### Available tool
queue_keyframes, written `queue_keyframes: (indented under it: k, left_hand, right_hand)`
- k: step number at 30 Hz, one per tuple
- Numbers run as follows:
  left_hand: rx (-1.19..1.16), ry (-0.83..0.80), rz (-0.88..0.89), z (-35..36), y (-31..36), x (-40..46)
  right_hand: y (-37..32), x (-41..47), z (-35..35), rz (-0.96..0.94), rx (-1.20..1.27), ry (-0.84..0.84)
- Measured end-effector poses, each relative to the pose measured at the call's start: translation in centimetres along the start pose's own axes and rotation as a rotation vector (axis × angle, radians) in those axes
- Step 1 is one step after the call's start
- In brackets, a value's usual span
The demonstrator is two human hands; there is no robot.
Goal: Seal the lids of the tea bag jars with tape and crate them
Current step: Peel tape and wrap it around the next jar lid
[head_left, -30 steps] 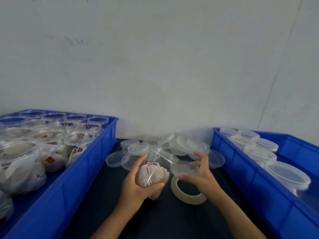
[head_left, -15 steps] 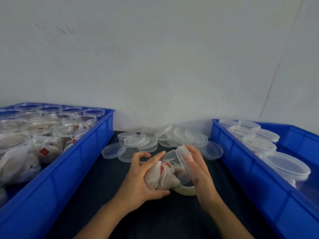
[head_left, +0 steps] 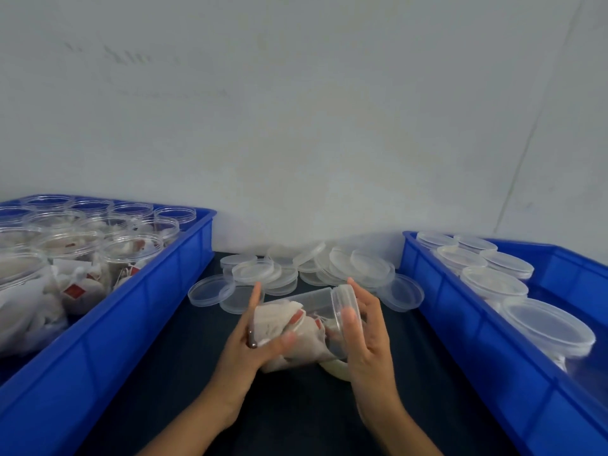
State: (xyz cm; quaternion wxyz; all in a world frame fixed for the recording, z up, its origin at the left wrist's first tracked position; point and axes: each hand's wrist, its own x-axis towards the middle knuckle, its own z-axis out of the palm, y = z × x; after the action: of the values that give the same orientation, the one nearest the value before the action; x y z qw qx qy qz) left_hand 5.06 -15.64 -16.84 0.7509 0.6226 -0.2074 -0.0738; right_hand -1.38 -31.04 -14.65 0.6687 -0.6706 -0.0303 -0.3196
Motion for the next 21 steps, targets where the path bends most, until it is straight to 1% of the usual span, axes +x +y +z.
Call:
queue_keyframes:
  k: [2,4,6,8,12,14,17,19,21]
  left_hand:
    - [-0.073,0.023,-0.004,0.1,0.1,0.2]
    - [-0.090,0.030,-0.032,0.2,0.3,0.4]
    - [-0.060,0.008,-0.103,0.4,0.6,0.6]
    - [-0.015,-0.035,-0.170,0.4,1.1,0.7]
    - [0.055,-0.112,-0.218,0.0,1.6,1.0]
    - [0.048,-0.100,-0.212,-0.1,1.6,0.8]
    - [0.026,-0.080,-0.195,-0.4,1.3,0.5]
    - [0.016,-0.065,-0.208,-0.4,1.1,0.3]
    - [0.003,-0.047,-0.185,0.0,1.1,0.0]
  right_hand:
    - [-0.2,0.0,0.1,-0.049,-0.059,-0.025]
    - [-0.4,0.0,-0.1,-0.127,-0.148,-0.042]
    - [-0.4,0.0,-0.3,-0.213,-0.203,-0.048]
    - [-0.4,0.0,-0.7,-0.254,-0.211,-0.063]
    - [0.0,0.0,-0.8,-0.307,-0.276,-0.097]
    - [0.0,-0.1,-0.7,-0.305,-0.245,-0.121]
    - [0.1,-0.3,-0.3,-0.219,-0.188,-0.170]
    - [0.0,-0.5,0.0,-0.198,-0.181,-0.156]
    - [0.0,-0.5,0.6,-0.205,-0.188,-0.103]
